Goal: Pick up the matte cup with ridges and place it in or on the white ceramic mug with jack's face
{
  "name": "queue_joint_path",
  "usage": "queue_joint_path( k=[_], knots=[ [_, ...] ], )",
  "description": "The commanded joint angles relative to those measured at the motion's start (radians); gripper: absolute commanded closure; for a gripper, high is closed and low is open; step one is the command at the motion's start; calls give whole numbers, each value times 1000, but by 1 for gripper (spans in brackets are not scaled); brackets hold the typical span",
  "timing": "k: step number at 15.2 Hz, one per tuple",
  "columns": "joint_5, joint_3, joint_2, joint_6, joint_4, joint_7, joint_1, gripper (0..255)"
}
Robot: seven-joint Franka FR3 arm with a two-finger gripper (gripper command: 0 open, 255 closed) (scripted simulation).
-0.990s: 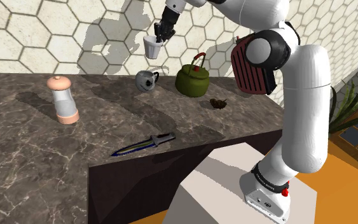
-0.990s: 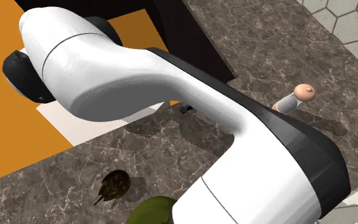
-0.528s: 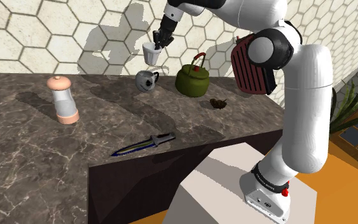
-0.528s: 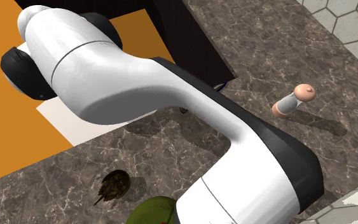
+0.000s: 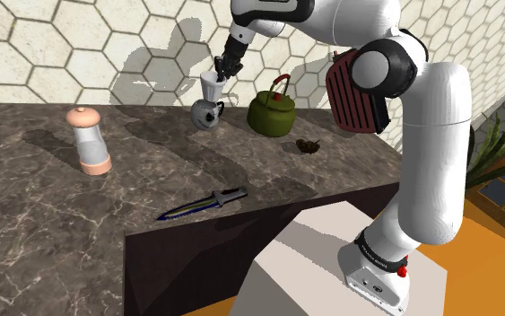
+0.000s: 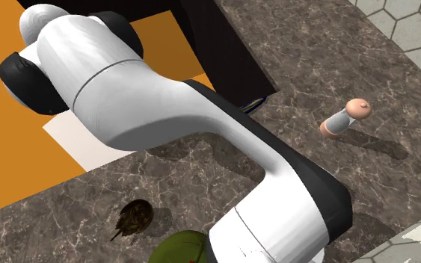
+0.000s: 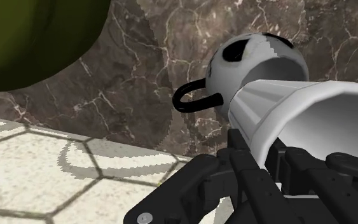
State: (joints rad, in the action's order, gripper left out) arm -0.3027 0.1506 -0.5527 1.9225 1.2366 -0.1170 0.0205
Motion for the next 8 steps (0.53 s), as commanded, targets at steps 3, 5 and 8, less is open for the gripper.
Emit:
queue_joint_path(
  k=[3,5,8],
  knots=[
    [-3,-1,-3,30,28,-8,1,255],
    [-3,-1,-3,30,28,-8,1,255],
    [-3,-1,-3,30,28,-8,1,255]
  ],
)
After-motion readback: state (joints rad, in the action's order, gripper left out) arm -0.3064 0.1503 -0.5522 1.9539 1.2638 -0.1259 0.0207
